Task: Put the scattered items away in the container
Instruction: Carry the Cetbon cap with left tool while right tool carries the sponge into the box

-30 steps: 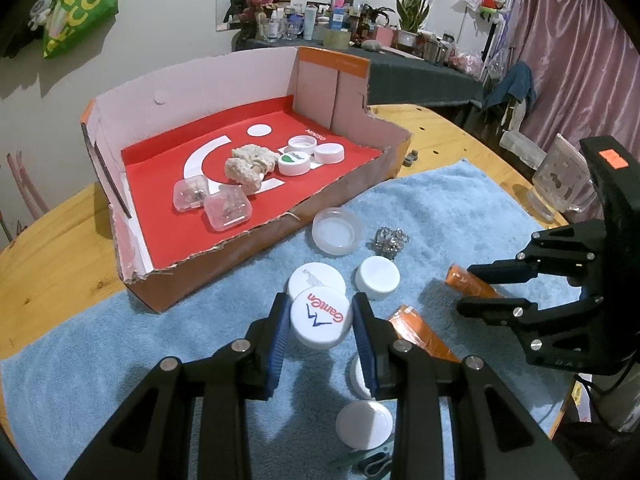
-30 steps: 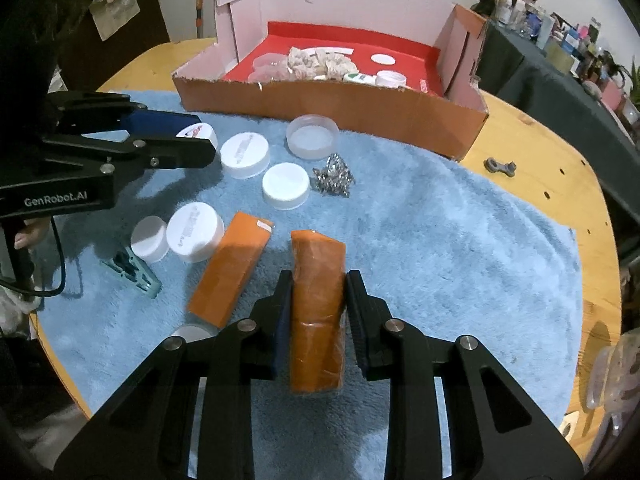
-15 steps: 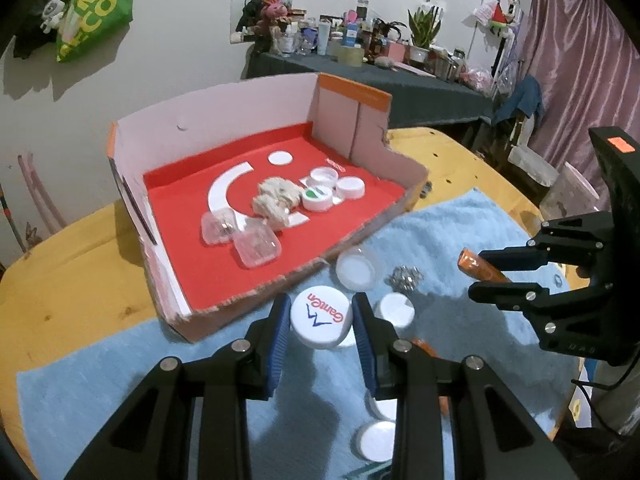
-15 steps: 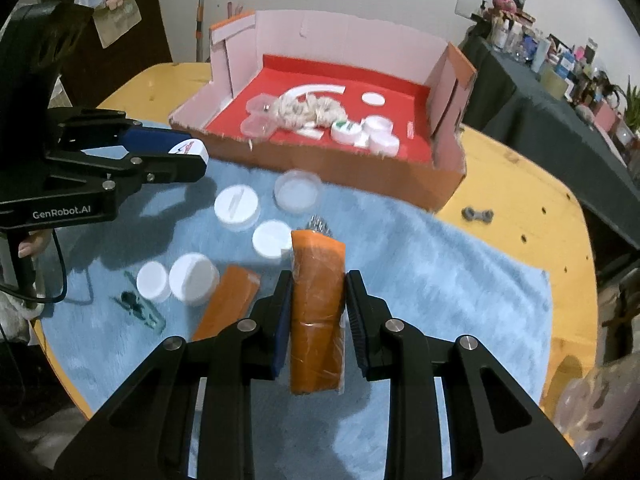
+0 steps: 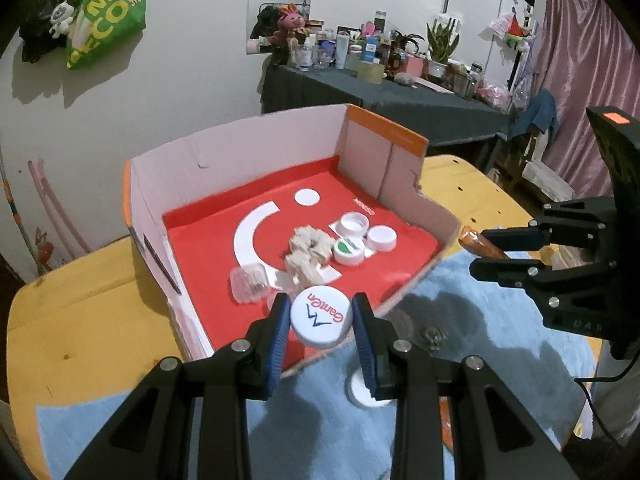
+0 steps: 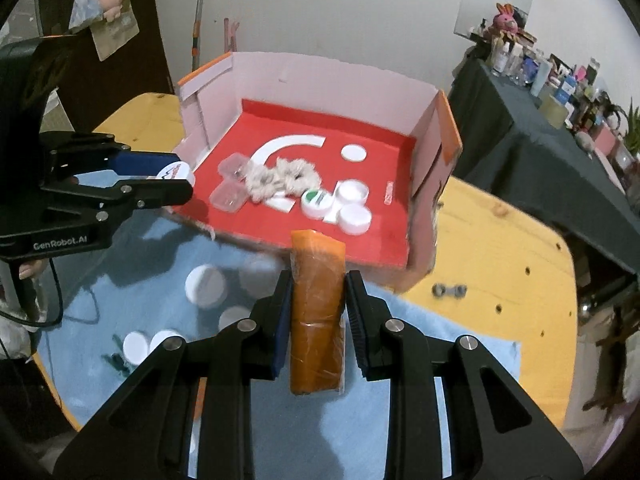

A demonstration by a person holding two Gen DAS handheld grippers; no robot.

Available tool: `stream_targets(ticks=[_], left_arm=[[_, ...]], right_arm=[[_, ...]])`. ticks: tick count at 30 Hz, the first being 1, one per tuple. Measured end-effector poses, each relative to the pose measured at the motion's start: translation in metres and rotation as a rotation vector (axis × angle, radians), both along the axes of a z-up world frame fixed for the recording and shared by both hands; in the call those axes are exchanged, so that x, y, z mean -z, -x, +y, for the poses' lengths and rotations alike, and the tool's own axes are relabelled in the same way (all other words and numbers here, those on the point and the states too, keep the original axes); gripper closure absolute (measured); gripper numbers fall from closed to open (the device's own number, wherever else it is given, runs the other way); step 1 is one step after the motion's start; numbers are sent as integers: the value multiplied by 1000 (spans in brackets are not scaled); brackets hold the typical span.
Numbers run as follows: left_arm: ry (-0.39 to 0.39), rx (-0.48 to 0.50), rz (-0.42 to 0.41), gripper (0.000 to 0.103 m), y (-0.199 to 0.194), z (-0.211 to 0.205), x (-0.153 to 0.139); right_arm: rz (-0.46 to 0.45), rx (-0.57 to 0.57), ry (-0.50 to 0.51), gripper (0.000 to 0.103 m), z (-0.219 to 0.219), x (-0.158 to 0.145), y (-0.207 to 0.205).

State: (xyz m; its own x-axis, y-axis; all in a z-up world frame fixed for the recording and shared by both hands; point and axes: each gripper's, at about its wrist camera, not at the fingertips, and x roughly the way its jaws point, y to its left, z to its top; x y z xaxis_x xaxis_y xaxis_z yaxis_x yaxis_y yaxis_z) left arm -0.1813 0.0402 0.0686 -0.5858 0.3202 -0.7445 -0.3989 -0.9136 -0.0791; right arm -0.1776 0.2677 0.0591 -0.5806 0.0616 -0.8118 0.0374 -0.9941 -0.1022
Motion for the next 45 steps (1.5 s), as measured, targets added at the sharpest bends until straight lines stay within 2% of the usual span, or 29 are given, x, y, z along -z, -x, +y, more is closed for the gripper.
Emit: stream_targets(ticks=[9,22,34,45], left_arm=[[20,-44,1,69,31,3,-1],[45,-97,-10,69,61,8,6],[76,-182,-68,69,105,18,27],[124,-248,-115,69,123,18,48]], right_arm=[[-27,-1,-30,78,12,-2,36],[-88,1,-47,79,23,11,78],[-149,50,-83,78,39,33,107],[-204,99,-141,78,45,53,120]])
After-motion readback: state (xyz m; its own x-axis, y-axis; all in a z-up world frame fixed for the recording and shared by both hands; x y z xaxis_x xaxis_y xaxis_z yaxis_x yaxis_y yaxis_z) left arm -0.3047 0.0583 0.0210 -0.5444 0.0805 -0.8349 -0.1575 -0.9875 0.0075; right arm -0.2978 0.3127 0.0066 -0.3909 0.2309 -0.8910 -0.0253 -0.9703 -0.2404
